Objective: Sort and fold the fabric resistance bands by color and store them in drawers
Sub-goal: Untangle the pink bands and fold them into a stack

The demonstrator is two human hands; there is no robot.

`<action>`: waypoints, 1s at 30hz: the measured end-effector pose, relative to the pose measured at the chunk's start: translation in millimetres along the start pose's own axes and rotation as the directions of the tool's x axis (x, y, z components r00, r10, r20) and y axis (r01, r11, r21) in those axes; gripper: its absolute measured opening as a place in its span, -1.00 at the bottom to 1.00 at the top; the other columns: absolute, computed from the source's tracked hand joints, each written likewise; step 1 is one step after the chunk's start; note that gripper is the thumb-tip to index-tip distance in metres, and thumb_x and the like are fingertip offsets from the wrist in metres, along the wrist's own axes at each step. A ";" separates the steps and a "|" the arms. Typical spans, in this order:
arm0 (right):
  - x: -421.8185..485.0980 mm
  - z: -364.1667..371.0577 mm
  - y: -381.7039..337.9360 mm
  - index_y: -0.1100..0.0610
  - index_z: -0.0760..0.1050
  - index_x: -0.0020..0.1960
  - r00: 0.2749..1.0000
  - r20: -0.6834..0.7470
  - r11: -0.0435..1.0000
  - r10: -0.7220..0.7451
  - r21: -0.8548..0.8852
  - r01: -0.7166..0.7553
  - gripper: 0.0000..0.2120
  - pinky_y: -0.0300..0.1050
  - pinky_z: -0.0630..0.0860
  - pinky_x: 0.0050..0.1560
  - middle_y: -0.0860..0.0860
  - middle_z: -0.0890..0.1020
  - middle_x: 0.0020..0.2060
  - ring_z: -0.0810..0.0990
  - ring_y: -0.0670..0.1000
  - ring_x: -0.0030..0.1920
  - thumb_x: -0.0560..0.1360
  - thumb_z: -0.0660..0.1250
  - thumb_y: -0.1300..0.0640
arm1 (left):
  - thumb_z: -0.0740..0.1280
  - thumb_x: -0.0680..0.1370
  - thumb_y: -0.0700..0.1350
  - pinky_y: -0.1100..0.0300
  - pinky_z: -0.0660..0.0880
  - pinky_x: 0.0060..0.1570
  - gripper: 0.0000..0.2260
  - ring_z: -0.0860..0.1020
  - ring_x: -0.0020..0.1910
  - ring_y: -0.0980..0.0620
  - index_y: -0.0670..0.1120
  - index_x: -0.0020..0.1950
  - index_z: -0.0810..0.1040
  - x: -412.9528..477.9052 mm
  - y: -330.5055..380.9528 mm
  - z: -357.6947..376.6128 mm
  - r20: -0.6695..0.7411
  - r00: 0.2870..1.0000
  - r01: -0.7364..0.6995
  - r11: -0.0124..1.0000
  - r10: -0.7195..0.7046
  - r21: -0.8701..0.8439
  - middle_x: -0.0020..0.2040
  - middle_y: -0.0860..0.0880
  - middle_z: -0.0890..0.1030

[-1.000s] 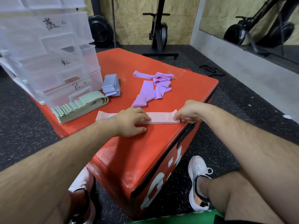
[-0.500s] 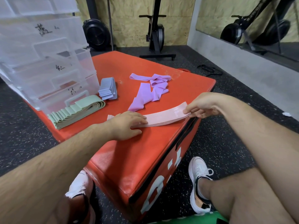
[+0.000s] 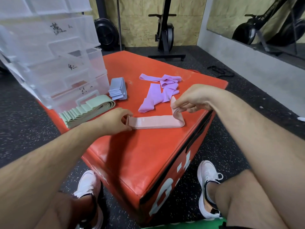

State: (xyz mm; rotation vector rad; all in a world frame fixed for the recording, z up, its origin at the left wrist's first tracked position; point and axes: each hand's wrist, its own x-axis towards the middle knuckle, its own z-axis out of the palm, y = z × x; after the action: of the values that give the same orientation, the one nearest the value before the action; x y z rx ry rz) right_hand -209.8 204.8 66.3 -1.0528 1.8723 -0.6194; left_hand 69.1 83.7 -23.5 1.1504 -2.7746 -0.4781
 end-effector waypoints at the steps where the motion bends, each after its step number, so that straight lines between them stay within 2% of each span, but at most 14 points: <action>1: 2.9 8.1 -5.4 0.16 0.66 0.03 1.000 0.009 1.000 -0.011 -0.012 0.011 -0.77 -0.28 0.47 -0.23 0.04 0.74 -0.10 0.70 -0.10 -0.15 0.41 0.56 0.15 | 0.58 0.36 -0.03 0.16 0.43 0.08 -0.49 0.54 0.08 -0.06 -0.05 0.27 0.55 0.7 1.6 0.2 -0.013 1.000 -0.004 1.000 0.004 -0.009 0.09 -0.06 0.57; 5: 17.5 41.8 -26.4 0.16 0.64 0.09 0.999 0.042 0.999 -0.008 -0.037 0.010 -0.74 -0.30 0.47 -0.24 0.03 0.73 -0.11 0.69 -0.10 -0.12 0.43 0.55 0.15 | 0.59 0.35 -0.01 0.13 0.45 0.04 -0.54 0.53 0.02 -0.04 -0.05 0.20 0.58 1.2 5.0 -1.8 -0.037 0.999 -0.011 0.999 0.009 -0.032 0.05 -0.04 0.57; 8: 28.0 67.7 -40.6 0.16 0.65 0.08 0.999 0.049 0.997 0.011 -0.075 -0.007 -0.77 -0.31 0.46 -0.31 0.05 0.74 -0.01 0.67 -0.12 -0.20 0.44 0.53 0.15 | 0.59 0.34 -0.03 0.07 0.48 0.03 -0.55 0.54 -0.02 -0.04 -0.08 0.17 0.60 -0.2 6.6 -3.2 -0.035 0.999 -0.014 0.998 0.012 -0.055 0.03 -0.06 0.58; 10: 35.9 82.1 -47.4 0.06 0.60 -0.05 0.997 0.068 0.992 0.019 -0.124 -0.010 -0.91 -0.36 0.38 -0.48 -0.02 0.73 -0.23 0.62 -0.17 -0.32 0.48 0.49 0.16 | 0.59 0.34 -0.03 0.03 0.48 0.06 -0.54 0.54 -0.01 -0.05 -0.09 0.18 0.59 -0.4 7.4 -2.9 -0.043 0.999 -0.016 0.998 0.013 -0.057 0.03 -0.07 0.58; 12: 41.1 93.7 -52.6 0.03 0.49 -0.16 0.995 0.100 0.988 0.022 -0.155 -0.006 -0.85 -0.43 0.24 -0.63 -0.10 0.58 -0.52 0.53 -0.22 -0.53 0.53 0.44 0.14 | 0.59 0.34 -0.03 0.01 0.48 0.04 -0.55 0.55 -0.01 -0.07 -0.10 0.16 0.60 -0.2 8.0 -3.2 -0.044 0.999 -0.028 0.998 0.026 -0.052 0.01 -0.08 0.59; 15: 45.4 106.4 -57.1 0.06 0.42 -0.19 0.994 0.104 0.976 0.031 -0.218 -0.008 -0.76 -0.45 0.22 -0.65 -0.09 0.54 -0.56 0.45 -0.20 -0.65 0.55 0.43 0.05 | 0.59 0.33 -0.03 0.05 0.48 -0.05 -0.62 0.55 -0.05 -0.09 -0.12 0.05 0.58 0.8 8.4 -5.1 -0.033 0.999 -0.045 0.998 0.043 -0.041 -0.05 -0.07 0.59; 17: 46.5 114.2 -59.7 0.07 0.43 -0.13 0.989 0.134 0.968 0.060 -0.249 -0.025 -0.74 -0.45 0.25 -0.62 -0.05 0.53 -0.45 0.41 -0.16 -0.64 0.59 0.34 -0.09 | 0.59 0.33 -0.02 0.05 0.46 -0.09 -0.63 0.56 -0.06 -0.11 -0.12 -0.02 0.53 1.8 6.5 -5.1 -0.030 0.999 -0.032 0.999 0.031 -0.029 -0.08 -0.06 0.58; 18: 47.3 117.4 -60.6 0.06 0.43 -0.11 0.984 0.156 0.964 0.083 -0.263 -0.039 -0.73 -0.41 0.30 -0.56 -0.02 0.49 -0.38 0.41 -0.13 -0.56 0.62 0.27 -0.12 | 0.60 0.33 -0.02 0.06 0.48 -0.06 -0.57 0.57 -0.03 -0.11 -0.13 0.06 0.53 2.5 5.0 -4.9 -0.028 0.999 -0.020 0.999 0.019 -0.043 -0.04 -0.07 0.59; 19: 50.0 119.3 -60.3 0.06 0.44 -0.11 0.981 0.164 0.960 0.102 -0.277 -0.053 -0.73 -0.33 0.35 -0.47 0.01 0.48 -0.32 0.42 -0.08 -0.45 0.64 0.22 -0.10 | 0.61 0.32 -0.01 0.08 0.49 -0.02 -0.44 0.57 0.01 -0.09 -0.11 0.24 0.50 2.3 3.4 -5.1 -0.018 1.000 -0.008 0.997 0.007 -0.078 0.03 -0.06 0.59; 21: 52.2 118.8 -60.7 0.12 0.52 -0.09 0.987 0.132 0.956 0.092 -0.288 -0.051 -0.84 -0.22 0.38 -0.34 0.05 0.54 -0.27 0.47 0.00 -0.29 0.60 0.26 0.08 | 0.61 0.33 0.04 0.16 0.48 0.02 -0.18 0.56 0.01 -0.01 0.03 0.51 0.29 0.3 2.4 -7.9 0.024 1.000 -0.004 0.980 0.009 -0.201 0.05 -0.02 0.55; 22: 51.5 116.2 -60.2 0.15 0.55 -0.09 0.990 0.121 0.953 0.076 -0.301 -0.036 -0.89 -0.18 0.39 -0.32 0.06 0.56 -0.27 0.48 0.01 -0.26 0.56 0.30 0.13 | 0.58 0.35 0.07 0.22 0.47 -0.03 -0.20 0.54 -0.04 0.02 0.11 0.51 0.28 0.6 2.7 -8.1 0.031 0.999 -0.025 0.974 0.032 -0.224 0.01 0.01 0.55; 25: 43.8 105.6 -56.4 0.13 0.56 -0.12 0.985 0.164 0.926 0.052 -0.377 0.014 -0.92 -0.14 0.36 -0.31 0.06 0.53 -0.28 0.46 0.03 -0.28 0.49 0.37 0.11 | 0.44 0.49 0.16 0.33 0.33 -0.27 -0.70 0.47 -0.19 0.08 0.10 0.17 0.56 1.9 9.8 -8.8 -0.014 0.995 -0.103 0.985 0.102 -0.138 -0.18 0.10 0.52; 27: 37.8 95.4 -51.9 0.14 0.60 -0.10 0.988 0.151 0.922 0.015 -0.384 0.045 -0.90 -0.16 0.31 -0.37 0.05 0.51 -0.27 0.42 0.00 -0.32 0.48 0.36 0.12 | 0.38 0.54 0.15 0.26 0.27 -0.28 -0.74 0.46 -0.19 0.07 0.02 0.11 0.63 2.8 13.5 -7.7 -0.048 0.994 -0.108 0.988 0.103 -0.107 -0.19 0.07 0.52; 30: 32.2 73.8 -39.8 0.24 0.65 0.08 0.998 0.028 0.910 -0.057 -0.409 0.063 -0.72 -0.15 0.32 -0.36 0.05 0.53 -0.23 0.43 0.05 -0.24 0.42 0.42 0.13 | 0.41 0.54 0.09 0.29 0.25 -0.21 -0.74 0.47 -0.13 0.05 0.00 0.15 0.63 4.8 12.9 -3.8 -0.069 0.995 -0.080 0.991 0.073 -0.111 -0.14 0.07 0.48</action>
State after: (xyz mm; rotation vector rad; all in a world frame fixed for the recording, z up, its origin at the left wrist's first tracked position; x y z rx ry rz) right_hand -137.3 156.3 45.2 -1.3829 2.0113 -0.2499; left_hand 57.7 88.0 -15.9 1.0127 -2.6861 -0.5720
